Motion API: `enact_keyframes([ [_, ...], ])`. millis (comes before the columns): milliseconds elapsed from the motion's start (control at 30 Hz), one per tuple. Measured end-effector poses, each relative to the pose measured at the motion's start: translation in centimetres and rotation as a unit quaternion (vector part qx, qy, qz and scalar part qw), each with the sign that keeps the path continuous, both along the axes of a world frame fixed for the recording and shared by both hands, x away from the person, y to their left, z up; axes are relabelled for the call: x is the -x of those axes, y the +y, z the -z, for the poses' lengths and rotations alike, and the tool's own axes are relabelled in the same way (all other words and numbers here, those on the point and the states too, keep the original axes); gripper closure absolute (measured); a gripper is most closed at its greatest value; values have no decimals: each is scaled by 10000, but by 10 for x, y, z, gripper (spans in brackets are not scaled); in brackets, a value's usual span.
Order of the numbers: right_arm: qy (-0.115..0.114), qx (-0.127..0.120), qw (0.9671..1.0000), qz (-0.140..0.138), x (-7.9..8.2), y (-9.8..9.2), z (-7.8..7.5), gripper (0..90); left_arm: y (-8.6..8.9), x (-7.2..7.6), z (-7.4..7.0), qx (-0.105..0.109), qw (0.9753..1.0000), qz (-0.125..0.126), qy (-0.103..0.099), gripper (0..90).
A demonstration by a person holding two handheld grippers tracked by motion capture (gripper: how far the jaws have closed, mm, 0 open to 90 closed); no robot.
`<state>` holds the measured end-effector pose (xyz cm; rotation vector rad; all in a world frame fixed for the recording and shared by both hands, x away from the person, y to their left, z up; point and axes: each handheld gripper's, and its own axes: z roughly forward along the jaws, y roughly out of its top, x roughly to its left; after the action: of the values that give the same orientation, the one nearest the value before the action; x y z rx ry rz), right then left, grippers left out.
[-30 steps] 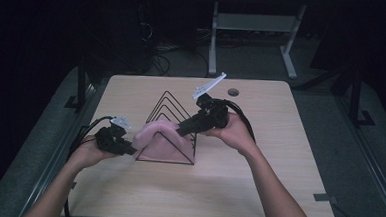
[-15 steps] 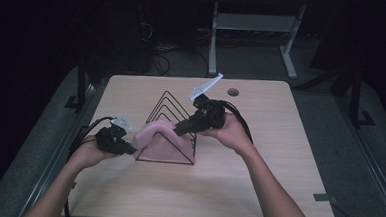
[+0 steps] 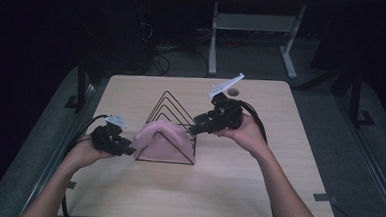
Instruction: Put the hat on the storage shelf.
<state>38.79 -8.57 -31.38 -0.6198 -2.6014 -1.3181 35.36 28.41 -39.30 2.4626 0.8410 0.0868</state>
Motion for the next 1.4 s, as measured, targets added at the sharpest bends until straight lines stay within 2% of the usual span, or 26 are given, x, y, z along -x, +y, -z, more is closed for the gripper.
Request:
enact_keyframes([
  [33, 0, 0, 10000, 0, 0, 0, 0, 427, 0, 0, 0, 0, 10000, 0, 0, 568],
  [67, 51, 45, 9999, 145, 1, -9, 5, 405, 1, 1, -1, 10, 10000, -15, -66, 556],
  [133, 102, 28, 9996, 246, 0, -17, 10, 384, 3, 2, -1, -29, 10000, -29, -86, 538],
  [167, 102, 28, 9996, 246, 0, -17, 10, 384, 3, 2, -1, -29, 10000, -29, -86, 530],
  [200, 128, 56, 9991, 389, -1, -24, 15, 364, 4, 3, -1, 0, 9999, -76, -82, 518],
  [267, 207, 27, 9986, 486, -1, -31, 18, 361, 6, 5, -1, 30, 9999, -107, -60, 504],
  [400, 201, 50, 9977, 650, 0, -42, 25, 347, 9, 8, -2, 49, 9999, -86, -20, 493],
  [633, 164, 115, 9960, 869, 4, -60, 33, 340, 12, 12, -2, 106, 9998, -175, -71, 442],
  [1000, 284, 319, 9904, 1313, 20, -97, 55, 313, 18, 18, 3, 196, 9993, -318, -64, 347],
  [1100, 318, 417, 9889, 1392, 25, -104, 62, 301, 20, 18, 4, 176, 9992, -343, -60, 339],
  [1333, 289, 475, 9861, 1567, 39, -119, 76, 296, 22, 22, 4, 211, 9990, -382, -137, 329],
  [1400, 344, 484, 9846, 1644, 43, -124, 80, 295, 22, 23, 4, 205, 9989, -396, -141, 325],
])
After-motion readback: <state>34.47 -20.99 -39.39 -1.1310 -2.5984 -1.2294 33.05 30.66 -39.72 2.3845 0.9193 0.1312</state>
